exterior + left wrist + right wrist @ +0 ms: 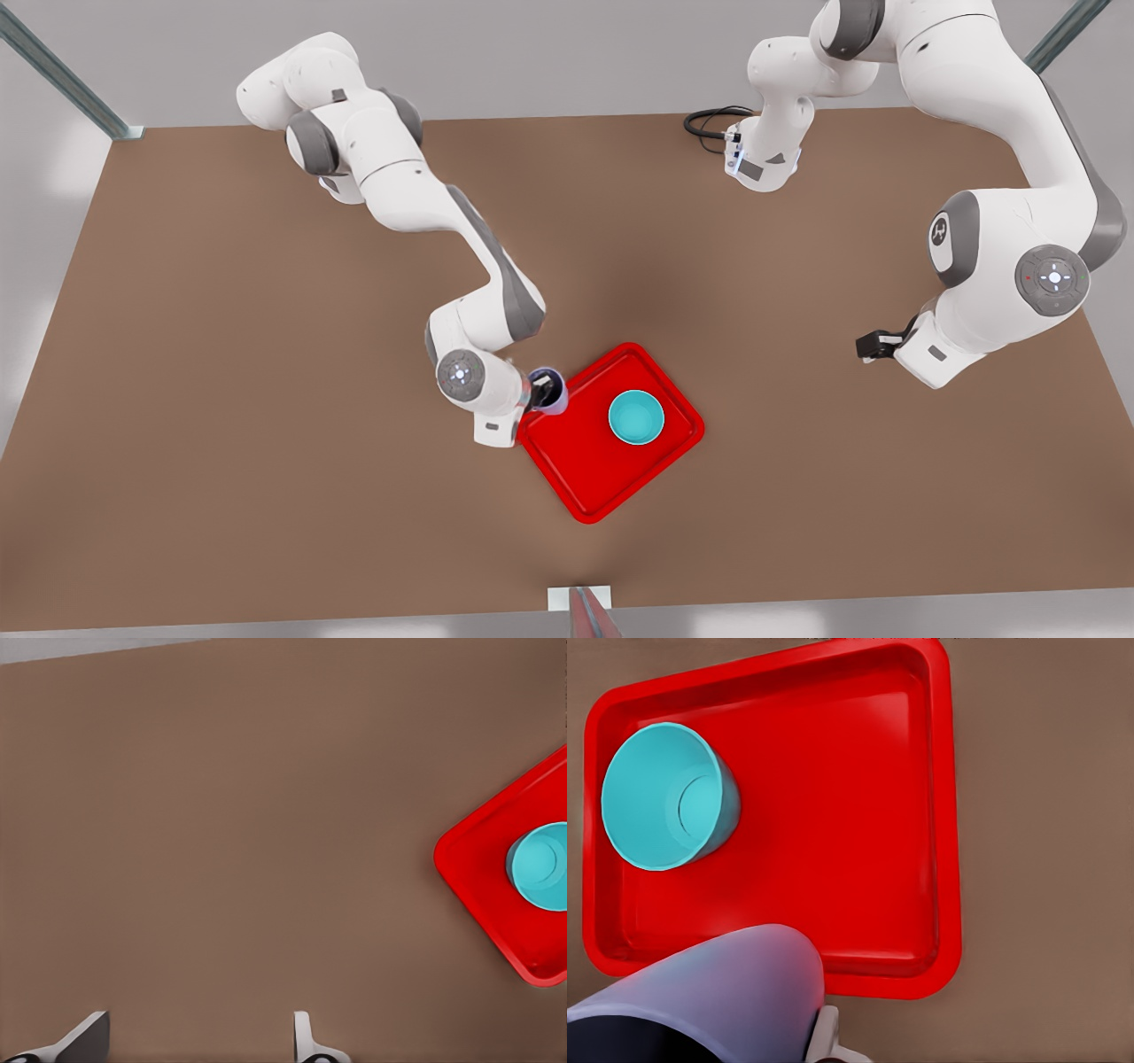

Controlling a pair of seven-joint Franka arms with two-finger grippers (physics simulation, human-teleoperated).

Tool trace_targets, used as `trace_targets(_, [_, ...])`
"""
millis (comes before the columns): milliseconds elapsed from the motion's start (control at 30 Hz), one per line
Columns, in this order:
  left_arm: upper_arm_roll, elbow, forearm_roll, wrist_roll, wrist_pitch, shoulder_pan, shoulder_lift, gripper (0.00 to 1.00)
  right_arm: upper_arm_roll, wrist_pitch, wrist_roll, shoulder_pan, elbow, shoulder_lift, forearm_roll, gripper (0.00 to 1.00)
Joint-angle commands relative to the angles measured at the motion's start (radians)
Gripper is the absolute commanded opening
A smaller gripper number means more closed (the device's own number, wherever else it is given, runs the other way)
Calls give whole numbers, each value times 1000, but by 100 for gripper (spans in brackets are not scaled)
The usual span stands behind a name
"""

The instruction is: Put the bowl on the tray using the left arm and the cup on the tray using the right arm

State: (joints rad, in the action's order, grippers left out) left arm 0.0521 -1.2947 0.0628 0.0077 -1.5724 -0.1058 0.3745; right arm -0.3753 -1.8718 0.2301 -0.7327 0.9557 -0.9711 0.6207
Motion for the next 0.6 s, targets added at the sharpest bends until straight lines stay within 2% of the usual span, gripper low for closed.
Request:
trace_targets(0, [0, 0, 0, 0, 0, 0, 0, 100, -7, -6, -2, 3, 0, 0, -4, 21])
trace_targets(267, [0, 0, 0, -2, 2, 0, 0, 100, -40, -164, 0, 26, -12, -67, -4, 21])
trace_targets(567, [0, 0, -1, -3, 2, 0, 0, 100, -2, -161, -3, 21, -11, -72, 82, 21])
